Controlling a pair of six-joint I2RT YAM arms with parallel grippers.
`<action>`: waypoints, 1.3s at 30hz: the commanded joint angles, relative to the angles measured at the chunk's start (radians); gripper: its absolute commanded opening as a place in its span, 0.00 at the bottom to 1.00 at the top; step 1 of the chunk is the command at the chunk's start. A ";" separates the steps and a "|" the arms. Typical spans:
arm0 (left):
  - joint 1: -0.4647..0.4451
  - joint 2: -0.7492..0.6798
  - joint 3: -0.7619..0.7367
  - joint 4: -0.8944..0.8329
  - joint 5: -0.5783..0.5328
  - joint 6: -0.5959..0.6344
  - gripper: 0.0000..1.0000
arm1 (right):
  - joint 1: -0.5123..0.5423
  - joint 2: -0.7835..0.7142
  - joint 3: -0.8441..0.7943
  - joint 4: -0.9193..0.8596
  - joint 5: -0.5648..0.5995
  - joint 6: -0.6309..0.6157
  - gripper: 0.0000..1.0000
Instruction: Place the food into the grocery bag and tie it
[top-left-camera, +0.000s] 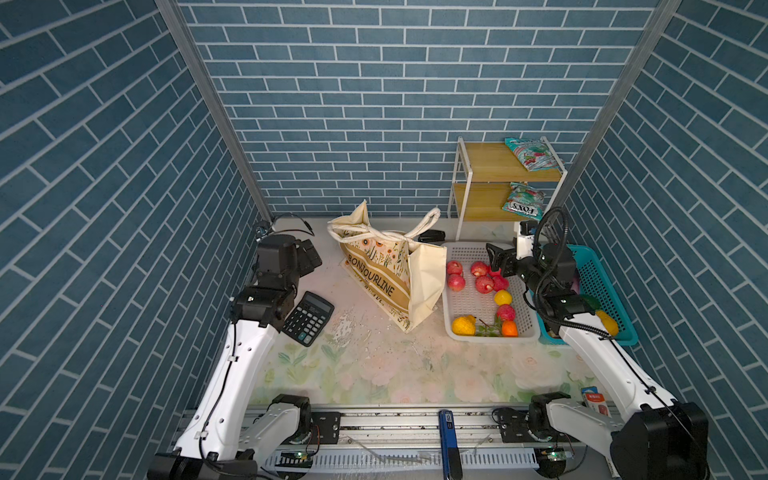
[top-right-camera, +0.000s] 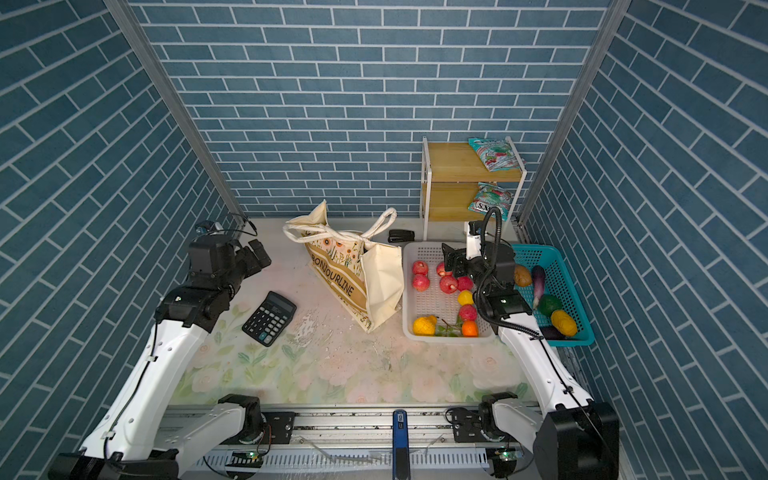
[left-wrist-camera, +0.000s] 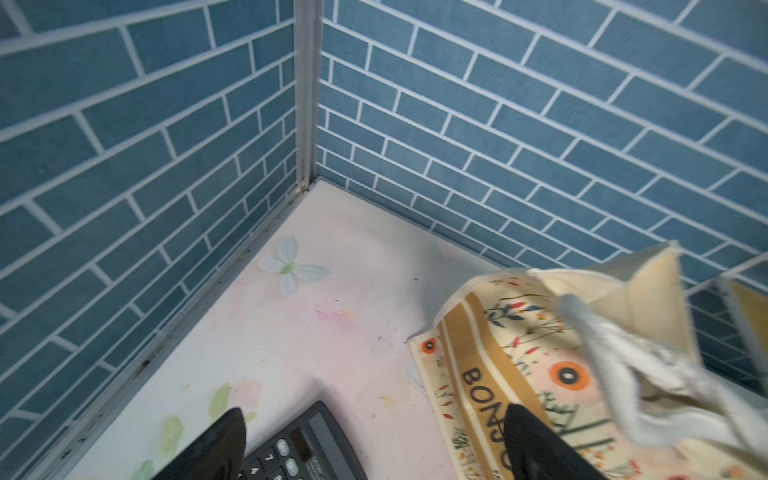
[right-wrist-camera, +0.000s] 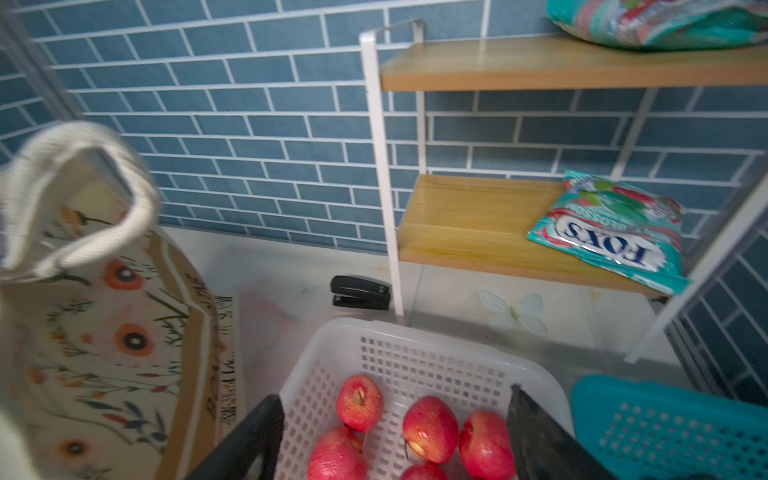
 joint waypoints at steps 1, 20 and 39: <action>0.004 -0.013 -0.154 0.174 -0.159 0.091 0.99 | -0.009 -0.031 -0.104 0.128 0.230 0.091 0.84; 0.140 0.060 -0.586 0.631 0.002 0.302 1.00 | -0.150 0.095 -0.552 0.590 0.605 0.022 0.99; 0.182 0.313 -0.658 1.057 0.179 0.295 1.00 | -0.230 0.449 -0.436 0.788 0.304 -0.018 0.98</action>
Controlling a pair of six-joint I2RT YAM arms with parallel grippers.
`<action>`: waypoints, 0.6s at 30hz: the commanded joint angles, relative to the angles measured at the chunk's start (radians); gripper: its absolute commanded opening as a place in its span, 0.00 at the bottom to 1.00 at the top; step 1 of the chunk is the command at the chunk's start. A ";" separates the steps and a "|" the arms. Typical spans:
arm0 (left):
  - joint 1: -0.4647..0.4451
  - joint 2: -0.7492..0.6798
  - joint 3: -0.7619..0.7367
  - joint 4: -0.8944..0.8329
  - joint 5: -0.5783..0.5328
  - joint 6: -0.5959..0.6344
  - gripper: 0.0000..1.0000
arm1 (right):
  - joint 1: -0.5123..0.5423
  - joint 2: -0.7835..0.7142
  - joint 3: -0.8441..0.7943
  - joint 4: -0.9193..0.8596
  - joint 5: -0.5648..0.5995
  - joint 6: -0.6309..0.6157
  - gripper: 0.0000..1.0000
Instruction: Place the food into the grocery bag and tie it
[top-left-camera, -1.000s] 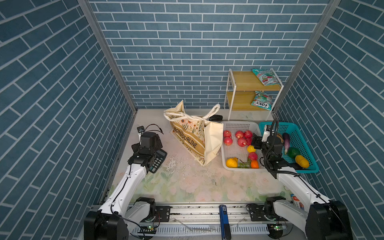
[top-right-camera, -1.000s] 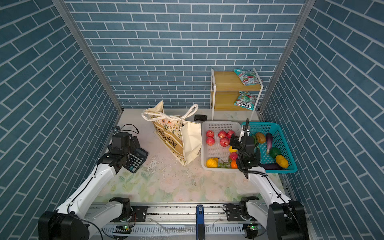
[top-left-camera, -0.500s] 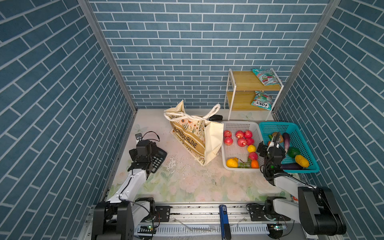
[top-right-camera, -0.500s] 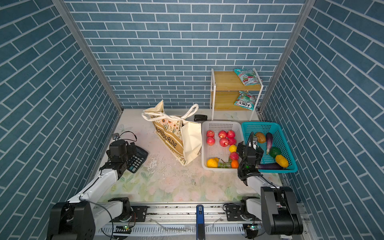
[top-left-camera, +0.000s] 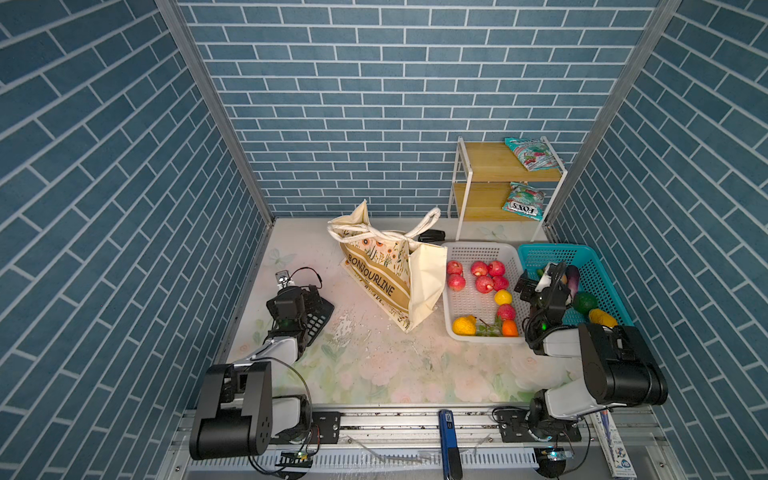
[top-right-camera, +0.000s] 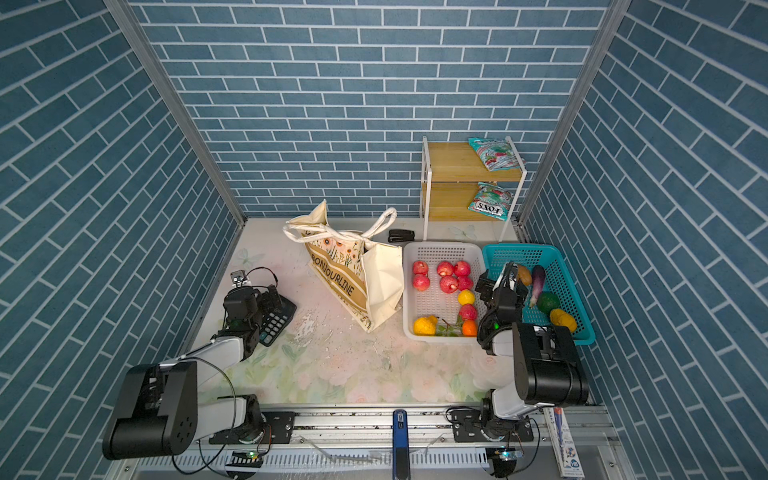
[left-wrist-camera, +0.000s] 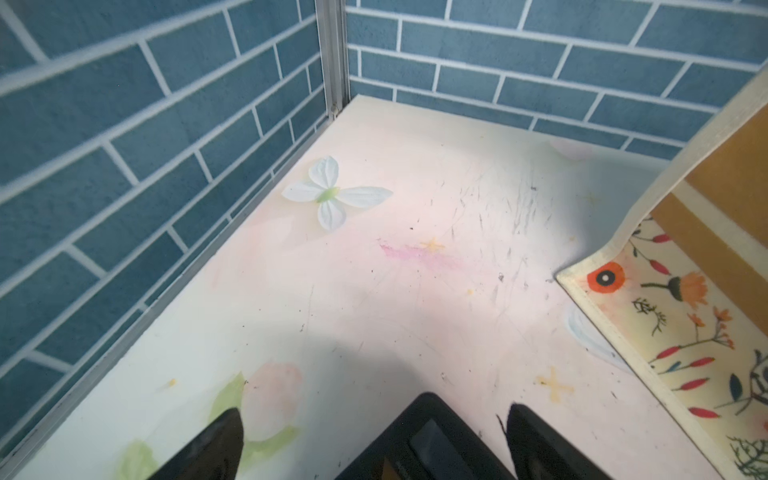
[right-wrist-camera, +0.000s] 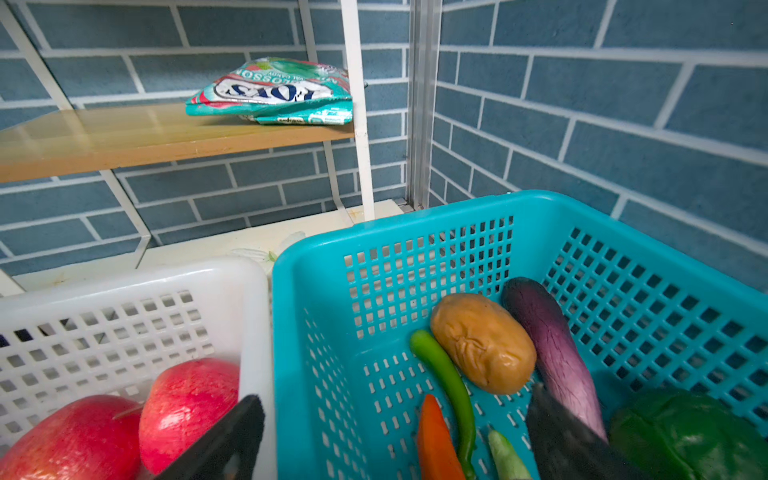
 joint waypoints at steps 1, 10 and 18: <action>0.004 0.039 0.049 0.033 0.060 0.049 1.00 | -0.005 0.031 0.030 -0.176 -0.054 -0.015 0.98; 0.004 0.110 0.058 0.142 0.111 0.138 1.00 | -0.013 0.034 0.031 -0.175 -0.060 -0.009 0.96; -0.025 0.183 0.049 0.237 0.156 0.194 1.00 | -0.014 0.030 0.028 -0.174 -0.056 -0.012 0.99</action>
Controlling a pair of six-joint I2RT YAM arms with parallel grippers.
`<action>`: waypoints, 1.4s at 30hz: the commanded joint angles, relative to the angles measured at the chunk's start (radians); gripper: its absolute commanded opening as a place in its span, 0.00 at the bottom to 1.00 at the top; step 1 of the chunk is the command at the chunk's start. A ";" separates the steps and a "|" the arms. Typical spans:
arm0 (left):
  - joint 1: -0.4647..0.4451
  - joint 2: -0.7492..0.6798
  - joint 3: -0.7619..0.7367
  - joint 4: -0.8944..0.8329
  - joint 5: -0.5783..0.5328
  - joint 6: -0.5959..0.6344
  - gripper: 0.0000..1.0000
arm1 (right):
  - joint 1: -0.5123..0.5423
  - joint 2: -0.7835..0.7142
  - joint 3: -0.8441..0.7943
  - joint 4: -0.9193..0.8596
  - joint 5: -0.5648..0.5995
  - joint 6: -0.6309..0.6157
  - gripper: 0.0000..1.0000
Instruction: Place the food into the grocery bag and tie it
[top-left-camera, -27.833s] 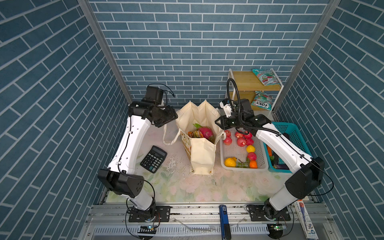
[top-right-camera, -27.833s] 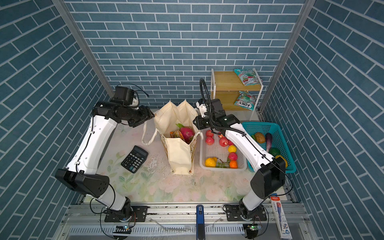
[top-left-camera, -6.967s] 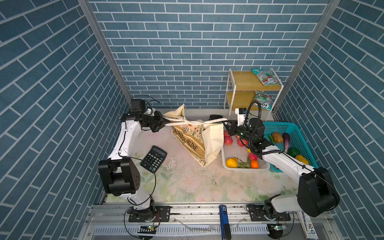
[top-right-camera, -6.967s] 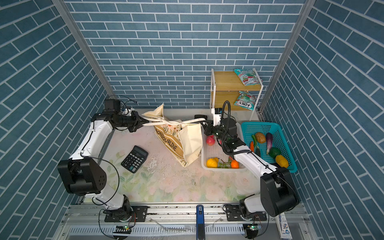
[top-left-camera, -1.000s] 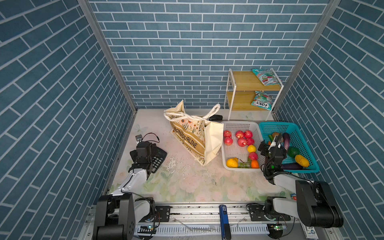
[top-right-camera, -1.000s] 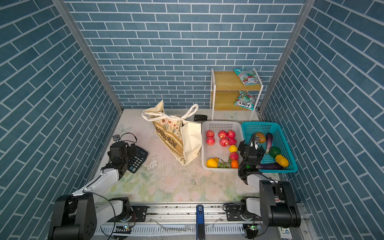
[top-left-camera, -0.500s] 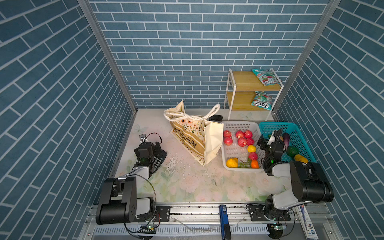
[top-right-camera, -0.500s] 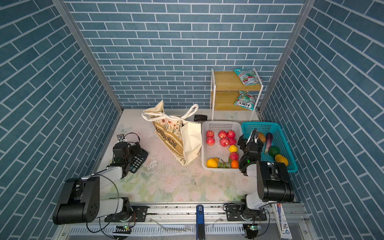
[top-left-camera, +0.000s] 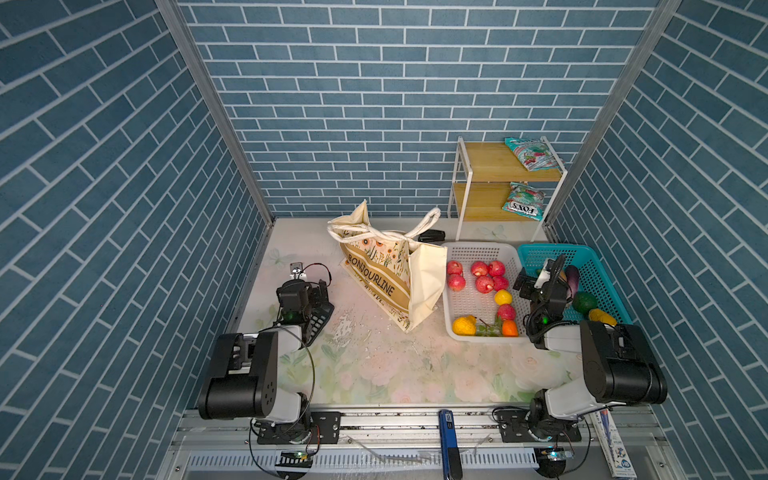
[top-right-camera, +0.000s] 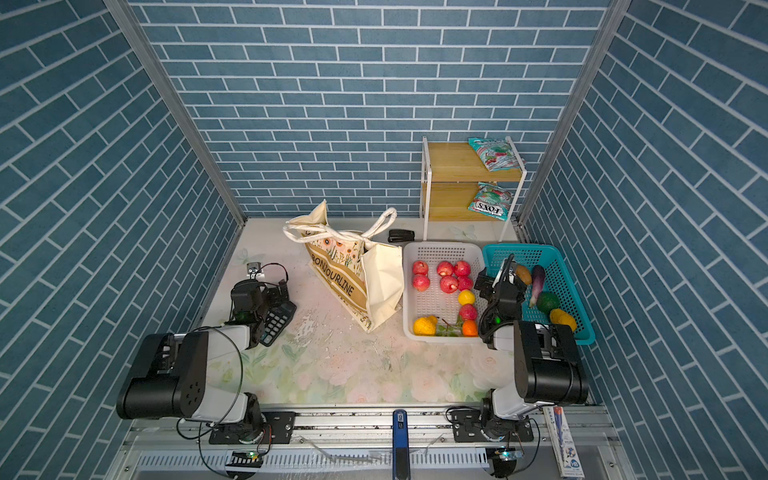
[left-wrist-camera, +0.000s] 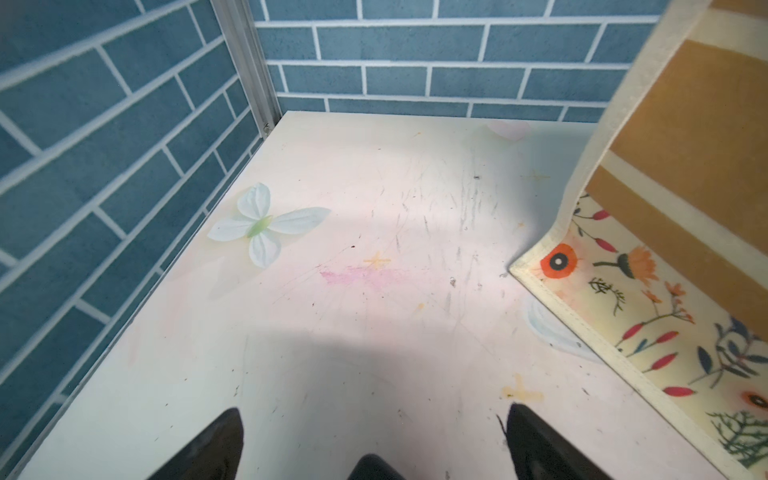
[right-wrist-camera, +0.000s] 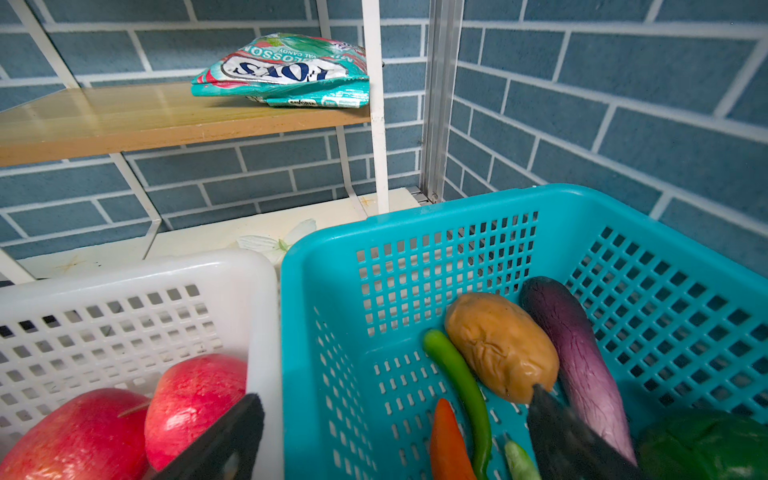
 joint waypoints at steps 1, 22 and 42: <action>-0.008 0.036 -0.015 0.111 0.055 0.045 1.00 | 0.001 0.022 -0.014 -0.103 -0.012 -0.014 0.99; -0.041 0.068 -0.034 0.179 0.021 0.080 1.00 | -0.002 0.024 0.003 -0.136 -0.088 -0.040 0.99; -0.045 0.066 -0.034 0.179 0.022 0.084 1.00 | -0.006 0.027 0.018 -0.163 -0.188 -0.067 0.99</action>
